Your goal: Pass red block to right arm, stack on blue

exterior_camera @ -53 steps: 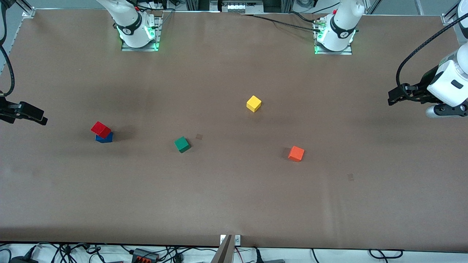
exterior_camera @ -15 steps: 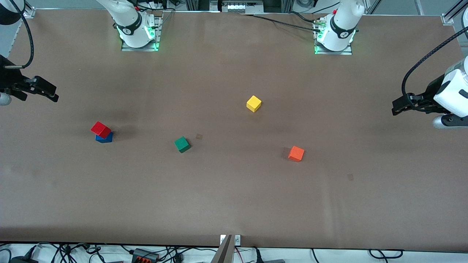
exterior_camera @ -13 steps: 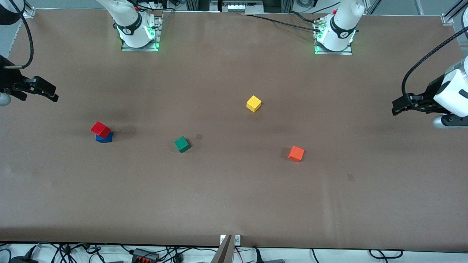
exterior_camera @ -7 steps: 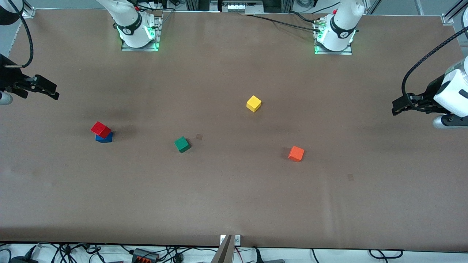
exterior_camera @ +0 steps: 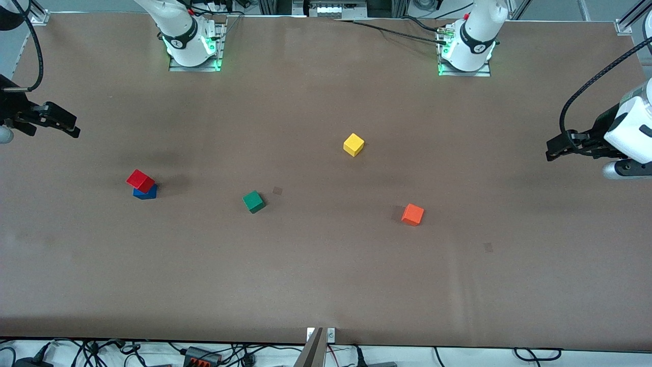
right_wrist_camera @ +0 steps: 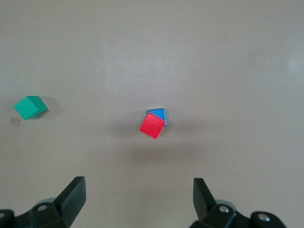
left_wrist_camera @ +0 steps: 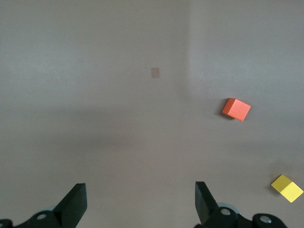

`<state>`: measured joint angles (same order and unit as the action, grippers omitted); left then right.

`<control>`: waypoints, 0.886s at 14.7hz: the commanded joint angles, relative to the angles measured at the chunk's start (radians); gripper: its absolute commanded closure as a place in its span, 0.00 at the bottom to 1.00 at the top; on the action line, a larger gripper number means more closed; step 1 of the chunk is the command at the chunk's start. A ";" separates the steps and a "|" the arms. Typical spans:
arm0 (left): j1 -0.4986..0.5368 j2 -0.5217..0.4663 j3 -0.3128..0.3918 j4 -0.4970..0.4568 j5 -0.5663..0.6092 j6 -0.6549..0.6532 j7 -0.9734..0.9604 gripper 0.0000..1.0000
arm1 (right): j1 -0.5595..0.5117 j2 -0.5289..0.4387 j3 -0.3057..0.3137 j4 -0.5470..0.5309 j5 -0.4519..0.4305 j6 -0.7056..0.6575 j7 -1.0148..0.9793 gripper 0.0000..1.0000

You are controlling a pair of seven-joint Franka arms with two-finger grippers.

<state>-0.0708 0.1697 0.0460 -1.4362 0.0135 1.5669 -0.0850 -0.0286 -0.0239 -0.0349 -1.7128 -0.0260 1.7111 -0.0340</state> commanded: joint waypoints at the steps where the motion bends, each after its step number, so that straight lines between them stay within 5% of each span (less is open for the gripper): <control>1: 0.006 0.021 -0.006 0.040 0.006 -0.019 0.021 0.00 | -0.005 -0.028 0.007 -0.033 -0.005 -0.001 0.006 0.00; 4: 0.006 0.021 -0.006 0.040 0.006 -0.019 0.021 0.00 | -0.005 -0.079 0.007 -0.125 -0.006 0.074 0.008 0.00; 13: 0.006 0.021 -0.006 0.040 0.006 -0.019 0.021 0.00 | -0.005 -0.077 0.009 -0.108 -0.008 0.041 0.020 0.00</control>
<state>-0.0708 0.1700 0.0460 -1.4362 0.0135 1.5669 -0.0850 -0.0285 -0.0754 -0.0349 -1.7985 -0.0260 1.7480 -0.0323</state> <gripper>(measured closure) 0.000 0.000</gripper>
